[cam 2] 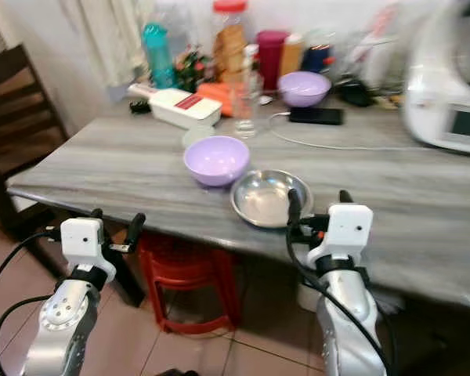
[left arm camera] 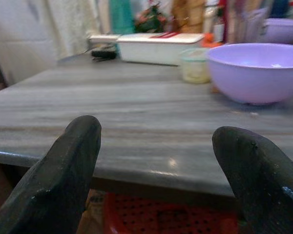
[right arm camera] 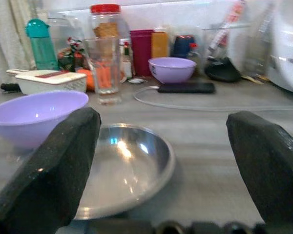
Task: Setting the table
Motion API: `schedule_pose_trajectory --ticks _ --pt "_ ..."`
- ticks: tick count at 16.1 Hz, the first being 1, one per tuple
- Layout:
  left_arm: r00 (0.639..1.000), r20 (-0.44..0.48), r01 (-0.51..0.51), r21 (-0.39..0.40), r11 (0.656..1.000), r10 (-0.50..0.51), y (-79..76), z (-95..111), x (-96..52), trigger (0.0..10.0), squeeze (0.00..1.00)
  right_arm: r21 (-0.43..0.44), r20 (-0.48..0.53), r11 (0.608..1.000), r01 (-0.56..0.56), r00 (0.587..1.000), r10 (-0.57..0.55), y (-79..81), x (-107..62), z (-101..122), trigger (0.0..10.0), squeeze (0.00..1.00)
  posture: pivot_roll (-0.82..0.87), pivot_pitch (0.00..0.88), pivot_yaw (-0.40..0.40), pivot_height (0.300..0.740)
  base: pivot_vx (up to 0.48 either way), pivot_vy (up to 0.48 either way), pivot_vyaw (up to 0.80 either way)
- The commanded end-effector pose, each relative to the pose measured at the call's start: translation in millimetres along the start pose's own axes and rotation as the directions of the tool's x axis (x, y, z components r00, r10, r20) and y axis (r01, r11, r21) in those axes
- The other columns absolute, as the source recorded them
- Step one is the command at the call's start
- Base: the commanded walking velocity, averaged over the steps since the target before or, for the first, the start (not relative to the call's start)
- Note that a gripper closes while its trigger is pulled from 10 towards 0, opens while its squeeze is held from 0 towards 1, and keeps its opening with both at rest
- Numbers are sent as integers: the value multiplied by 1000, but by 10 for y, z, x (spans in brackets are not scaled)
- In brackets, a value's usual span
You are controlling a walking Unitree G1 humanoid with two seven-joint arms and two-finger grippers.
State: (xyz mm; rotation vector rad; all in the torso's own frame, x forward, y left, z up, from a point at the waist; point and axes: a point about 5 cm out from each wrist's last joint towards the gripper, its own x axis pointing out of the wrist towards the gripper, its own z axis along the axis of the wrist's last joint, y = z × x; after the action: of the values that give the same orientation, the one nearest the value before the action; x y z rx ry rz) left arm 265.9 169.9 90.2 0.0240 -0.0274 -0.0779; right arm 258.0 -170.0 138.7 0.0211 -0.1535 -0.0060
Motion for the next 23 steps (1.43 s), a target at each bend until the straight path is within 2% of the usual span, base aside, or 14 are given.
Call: schedule_pose_trajectory --ticks 1,6,7,8,10,12,18,23 --pt "1000 -21 -17 0 1000 17 17 -42 -25 10000 0 6 1 1000 -23 1000 23 -1 10 5 10000 0 -74 1 90 740 -368 0 0" --pt "1000 -21 -8 11 1000 8 26 -39 -20 10000 0 -6 -42 1000 17 999 -17 -5 11 -72 10000 0 -70 6 99 740 -375 0 0" --pt "1000 -21 -7 14 1000 7 32 -38 -17 10000 0 35 -37 999 -1 999 2 18 14 -79 10000 0 -69 6 100 740 -375 0 0" --pt "1000 -20 -5 17 1000 6 33 -35 -11 10000 0 40 -45 999 -7 999 9 16 11 -102 10000 0 -68 7 103 740 -375 0 0" --pt "1000 -3 11 22 1000 -10 28 -10 6 10000 0 18 -64 1000 13 998 -12 2 8 -131 10000 0 -68 8 109 740 -308 0 0" --pt "998 5 66 -15 998 -66 3 10 22 10000 0 18 -90 1000 5 996 -3 26 -10 -160 10000 0 -69 12 112 740 0 0 0" --pt "995 23 103 -33 994 -102 -51 58 71 10000 0 33 -93 999 4 996 -1 27 26 -166 10000 0 -70 24 118 740 0 0 0" --pt "995 13 95 -64 993 -94 -65 33 58 10000 0 42 -88 999 -18 996 22 53 34 -157 10000 0 -71 27 110 740 0 0 -715"
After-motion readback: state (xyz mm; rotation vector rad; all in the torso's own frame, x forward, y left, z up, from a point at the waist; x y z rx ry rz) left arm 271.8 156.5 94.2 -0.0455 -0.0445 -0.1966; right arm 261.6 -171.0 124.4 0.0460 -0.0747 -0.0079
